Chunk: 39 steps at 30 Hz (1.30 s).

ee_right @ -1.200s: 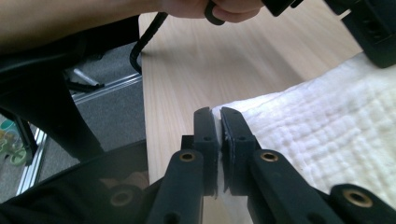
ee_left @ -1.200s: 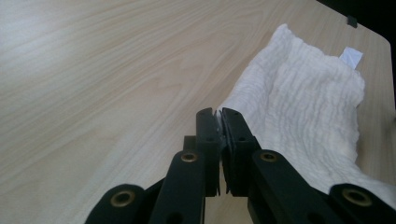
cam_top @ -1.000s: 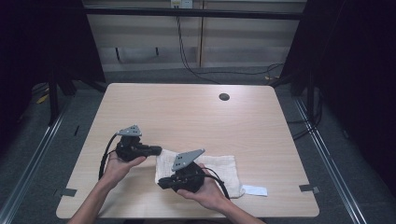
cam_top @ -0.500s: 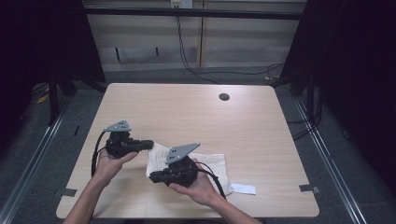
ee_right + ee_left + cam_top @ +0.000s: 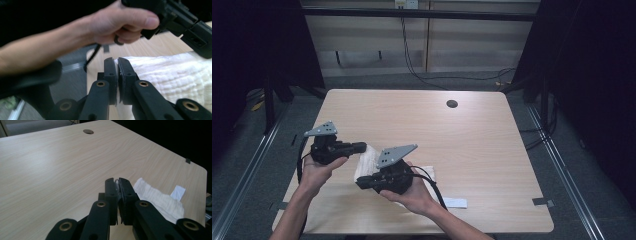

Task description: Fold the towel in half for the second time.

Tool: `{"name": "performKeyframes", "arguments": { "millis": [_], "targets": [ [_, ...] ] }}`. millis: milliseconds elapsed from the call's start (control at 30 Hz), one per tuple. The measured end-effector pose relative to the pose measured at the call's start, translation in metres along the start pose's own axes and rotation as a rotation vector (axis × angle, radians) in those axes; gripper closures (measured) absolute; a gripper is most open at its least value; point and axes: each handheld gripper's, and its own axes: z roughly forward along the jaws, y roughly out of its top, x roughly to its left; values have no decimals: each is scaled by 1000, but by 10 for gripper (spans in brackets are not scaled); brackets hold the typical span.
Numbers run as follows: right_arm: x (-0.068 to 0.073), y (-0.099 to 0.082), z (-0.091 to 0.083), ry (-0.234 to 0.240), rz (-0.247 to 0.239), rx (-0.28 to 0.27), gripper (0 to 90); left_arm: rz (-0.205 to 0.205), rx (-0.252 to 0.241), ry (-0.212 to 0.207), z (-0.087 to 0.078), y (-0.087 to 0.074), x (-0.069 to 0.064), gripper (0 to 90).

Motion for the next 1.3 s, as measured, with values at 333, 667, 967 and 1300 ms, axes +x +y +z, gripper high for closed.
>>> {"name": "performKeyframes", "arguments": {
  "millis": [333,667,967,1300],
  "targets": [
    [-1,-9,3,10,16,-1,864,-6,41,-14,12,-3,-2,867],
    [3,-14,-16,-20,0,-3,865,22,62,-42,31,4,-15,867],
    [0,-11,-34,-54,-5,-13,865,34,74,-46,44,14,-18,867],
    [-6,-27,-47,-88,22,3,865,34,113,-66,74,15,-25,867]
  ]
}}
